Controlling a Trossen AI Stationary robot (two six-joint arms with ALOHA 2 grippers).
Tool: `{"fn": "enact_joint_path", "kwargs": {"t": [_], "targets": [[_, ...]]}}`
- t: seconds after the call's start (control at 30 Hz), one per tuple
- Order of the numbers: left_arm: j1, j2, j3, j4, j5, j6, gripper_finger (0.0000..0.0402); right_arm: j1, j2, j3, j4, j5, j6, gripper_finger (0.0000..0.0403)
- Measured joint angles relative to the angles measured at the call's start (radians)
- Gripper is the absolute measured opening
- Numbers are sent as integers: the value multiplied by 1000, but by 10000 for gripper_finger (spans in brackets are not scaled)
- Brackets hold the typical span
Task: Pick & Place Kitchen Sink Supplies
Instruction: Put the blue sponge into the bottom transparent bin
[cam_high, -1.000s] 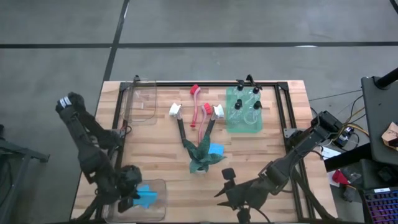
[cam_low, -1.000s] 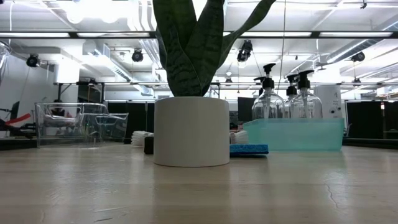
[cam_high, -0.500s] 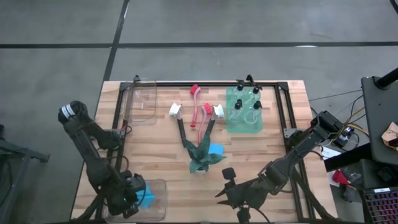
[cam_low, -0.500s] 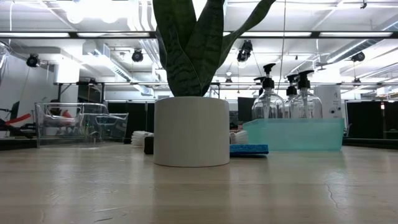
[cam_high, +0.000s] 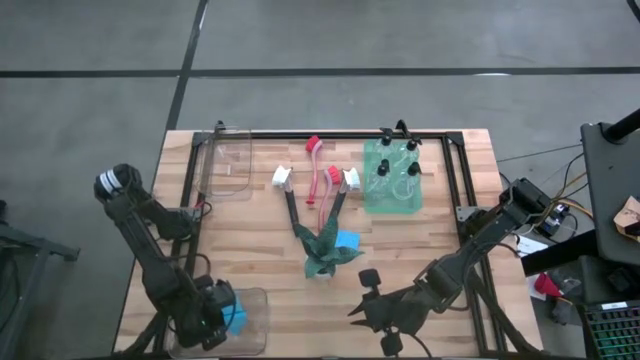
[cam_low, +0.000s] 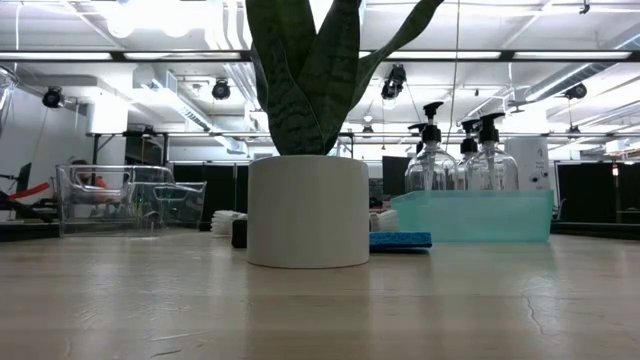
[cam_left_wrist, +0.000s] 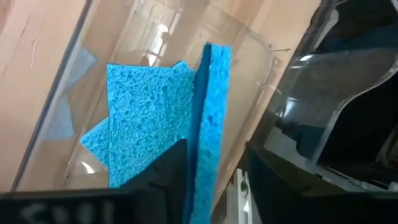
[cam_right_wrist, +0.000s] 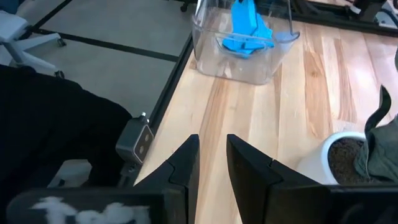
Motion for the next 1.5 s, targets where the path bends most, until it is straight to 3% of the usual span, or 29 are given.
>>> {"fn": "enact_joint_path", "kwargs": {"t": [0.23,0.43,0.67,0.83,1.07,1.2,1.33,1.5], "targets": [[1,-29,0,-2,-1,21,225,1,0,-9,-17,-2,39,83],[2,-80,0,22,-22,43,233,10,0,-14,-102,-3,111,85],[2,-170,1,140,-186,190,234,37,0,-42,-137,-1,168,68],[2,-221,1,290,-364,407,234,44,0,-107,-117,0,226,60],[2,-221,1,604,-643,892,234,39,1,-266,3,45,352,72],[4,-186,1,746,-763,1158,234,35,2,-327,86,140,330,105],[12,-145,1,862,-866,1365,234,33,2,-353,90,302,258,155],[31,-101,1,915,-896,1455,234,-2,2,-378,91,396,227,221]]}}
